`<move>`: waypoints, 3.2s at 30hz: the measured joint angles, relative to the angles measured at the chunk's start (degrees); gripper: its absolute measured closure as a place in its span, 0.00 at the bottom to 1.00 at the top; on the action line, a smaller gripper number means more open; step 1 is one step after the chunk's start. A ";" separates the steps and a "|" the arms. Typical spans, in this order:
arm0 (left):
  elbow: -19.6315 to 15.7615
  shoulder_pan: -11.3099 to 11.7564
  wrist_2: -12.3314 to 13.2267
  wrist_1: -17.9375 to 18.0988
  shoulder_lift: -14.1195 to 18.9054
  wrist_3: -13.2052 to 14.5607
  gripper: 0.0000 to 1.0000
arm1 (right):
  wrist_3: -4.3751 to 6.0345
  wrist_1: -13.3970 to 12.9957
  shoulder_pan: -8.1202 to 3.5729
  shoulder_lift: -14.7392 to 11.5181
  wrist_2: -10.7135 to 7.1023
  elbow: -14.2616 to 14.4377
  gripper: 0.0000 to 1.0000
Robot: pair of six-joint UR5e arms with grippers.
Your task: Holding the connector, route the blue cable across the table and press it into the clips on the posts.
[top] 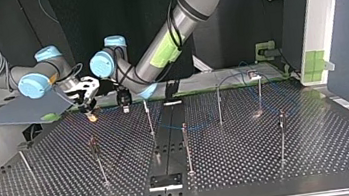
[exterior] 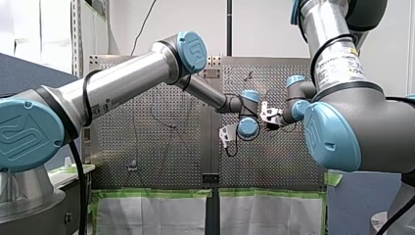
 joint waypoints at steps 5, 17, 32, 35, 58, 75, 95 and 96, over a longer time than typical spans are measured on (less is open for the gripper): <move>0.17 -0.37 -1.81 -1.36 0.15 -0.16 1.00 | -0.05 0.02 0.05 -0.06 -0.04 0.01 1.00; 0.24 -0.70 -4.38 -6.37 3.22 -1.11 1.00 | 3.13 -0.19 0.37 -3.15 -0.69 -0.08 1.00; 0.21 -2.27 -6.88 -7.65 7.91 -0.51 1.00 | 9.19 -1.12 0.42 -8.06 -1.14 -0.45 1.00; 0.21 -2.70 -7.16 -7.85 8.74 -0.43 1.00 | 9.55 -1.09 0.29 -8.96 -1.16 -0.64 1.00; 0.20 -4.56 -10.11 -9.27 14.27 0.97 1.00 | 11.90 -0.57 0.50 -16.11 -1.37 -2.72 1.00; 0.67 -2.91 -9.80 -8.04 16.82 3.05 1.00 | 12.99 1.27 0.62 -19.83 -1.83 -4.93 1.00; 0.04 2.34 0.77 -1.94 16.63 5.69 1.00 | 13.13 1.82 0.43 -19.71 -1.66 -5.01 1.00; -0.02 2.38 1.11 -1.82 16.63 5.69 1.00 | 13.16 1.83 0.39 -19.69 -1.62 -5.01 1.00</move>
